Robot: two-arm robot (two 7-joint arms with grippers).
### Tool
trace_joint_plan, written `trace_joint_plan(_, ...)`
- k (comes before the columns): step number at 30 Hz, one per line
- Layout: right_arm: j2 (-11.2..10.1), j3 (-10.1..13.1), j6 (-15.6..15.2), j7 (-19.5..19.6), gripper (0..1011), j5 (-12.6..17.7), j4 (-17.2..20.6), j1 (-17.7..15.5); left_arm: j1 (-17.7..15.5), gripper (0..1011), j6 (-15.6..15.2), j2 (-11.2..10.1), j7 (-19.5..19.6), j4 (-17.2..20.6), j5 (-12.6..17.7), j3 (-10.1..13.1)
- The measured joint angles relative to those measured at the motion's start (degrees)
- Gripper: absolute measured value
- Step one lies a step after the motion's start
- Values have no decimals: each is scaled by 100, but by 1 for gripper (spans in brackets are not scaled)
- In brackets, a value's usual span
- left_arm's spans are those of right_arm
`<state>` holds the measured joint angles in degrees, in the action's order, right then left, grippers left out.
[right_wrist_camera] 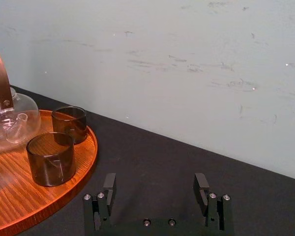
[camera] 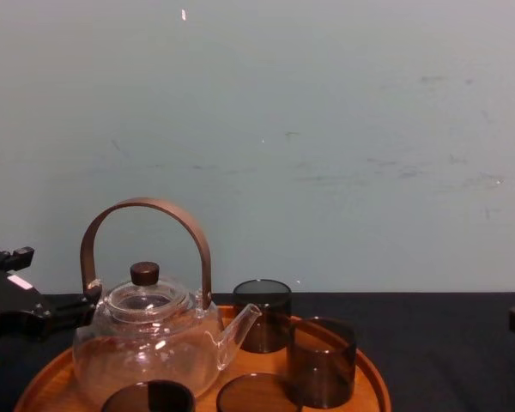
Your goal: Pick up the glass from the table and place it on the tray.
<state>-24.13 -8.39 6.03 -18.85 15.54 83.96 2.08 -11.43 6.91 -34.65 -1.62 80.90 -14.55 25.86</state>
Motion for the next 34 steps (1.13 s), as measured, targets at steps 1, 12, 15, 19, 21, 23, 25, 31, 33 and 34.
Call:
trace_joint_plan(1,16,12,6,-3,1002,-13,-11,-3,0,1001,0,0,0,0,0,0)
trace_joint_plan(12,57,24,54,-35,1002,-58,-37,-10,0,1001,0,0,0,0,0,0)
trace_joint_plan(15,57,24,54,-36,1002,-57,-38,-10,0,1001,0,0,0,0,0,0)
trace_joint_plan(19,55,23,54,-39,1002,-54,-40,-9,0,1001,0,0,0,0,0,0)
trace_joint_plan(21,54,22,54,-40,1002,-53,-42,-8,0,1001,0,0,0,0,0,0)
trace_joint_plan(23,52,21,53,-41,1002,-51,-43,-7,0,1001,0,0,0,0,0,0)
trace_joint_plan(25,52,20,53,-41,1002,-50,-44,-6,0,1001,0,0,0,0,0,0)
trace_joint_plan(31,50,18,51,-41,1002,-46,-44,-3,0,1001,0,0,0,0,0,0)
trace_joint_plan(33,49,18,50,-41,1002,-45,-45,-2,0,1001,0,0,0,0,0,0)
trace_joint_plan(34,49,18,50,-41,1003,-44,-44,-2,0,1001,0,0,0,0,0,0)
